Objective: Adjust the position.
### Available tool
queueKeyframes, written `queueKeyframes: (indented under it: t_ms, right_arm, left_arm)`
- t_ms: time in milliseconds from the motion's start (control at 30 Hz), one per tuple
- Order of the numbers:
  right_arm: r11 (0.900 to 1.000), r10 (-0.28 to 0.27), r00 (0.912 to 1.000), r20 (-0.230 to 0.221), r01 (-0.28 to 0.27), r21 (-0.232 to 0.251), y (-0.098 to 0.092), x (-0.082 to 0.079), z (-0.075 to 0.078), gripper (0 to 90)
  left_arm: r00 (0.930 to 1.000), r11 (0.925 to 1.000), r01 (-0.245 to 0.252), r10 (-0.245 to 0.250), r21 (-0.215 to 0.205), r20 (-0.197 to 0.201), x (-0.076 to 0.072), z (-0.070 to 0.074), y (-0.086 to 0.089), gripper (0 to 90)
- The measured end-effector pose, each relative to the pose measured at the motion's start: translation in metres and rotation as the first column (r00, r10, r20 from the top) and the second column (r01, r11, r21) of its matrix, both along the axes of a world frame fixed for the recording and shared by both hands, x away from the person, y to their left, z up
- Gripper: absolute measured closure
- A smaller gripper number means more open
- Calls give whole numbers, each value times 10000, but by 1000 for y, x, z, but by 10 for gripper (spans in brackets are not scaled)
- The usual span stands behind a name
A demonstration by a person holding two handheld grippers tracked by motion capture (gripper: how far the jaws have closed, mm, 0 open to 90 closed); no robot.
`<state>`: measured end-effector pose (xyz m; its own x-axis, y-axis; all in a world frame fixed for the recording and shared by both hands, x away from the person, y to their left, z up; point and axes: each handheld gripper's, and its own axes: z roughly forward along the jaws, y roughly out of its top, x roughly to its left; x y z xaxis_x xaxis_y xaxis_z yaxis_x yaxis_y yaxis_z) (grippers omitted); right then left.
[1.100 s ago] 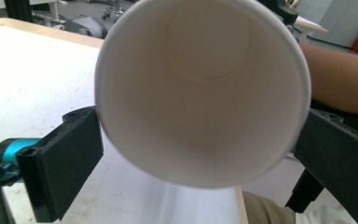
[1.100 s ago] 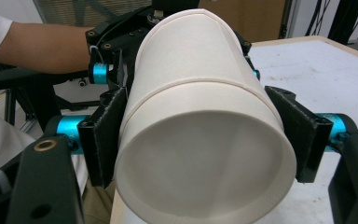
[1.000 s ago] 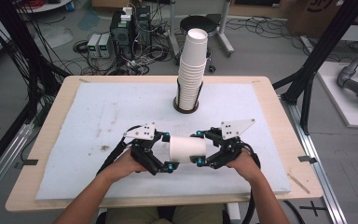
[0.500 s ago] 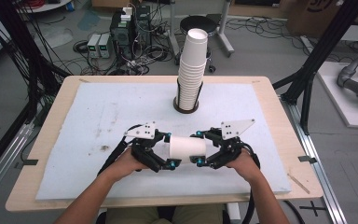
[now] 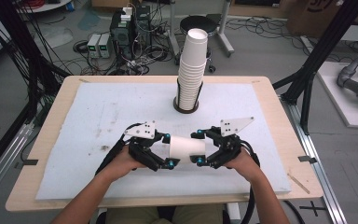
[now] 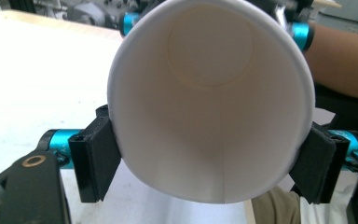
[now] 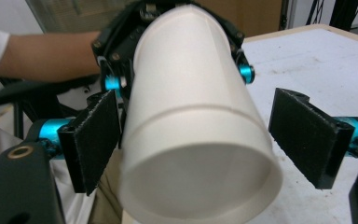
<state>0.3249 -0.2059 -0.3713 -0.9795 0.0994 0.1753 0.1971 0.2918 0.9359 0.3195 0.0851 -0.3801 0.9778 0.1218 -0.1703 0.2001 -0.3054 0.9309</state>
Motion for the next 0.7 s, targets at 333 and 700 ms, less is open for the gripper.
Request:
queueKeyframes:
  t_ms: [333,700]
  right_arm:
    - [9980,-597,9973,438,605,-155,-9,-4,13,174]
    - [9825,-777,9900,1175,961,-1599,2,-3,31,174]
  left_arm:
    - [9991,9901,-318,278,1366,310,1,15,6,209]
    - [9969,9435,-565,351,3266,711,6,43,10,209]
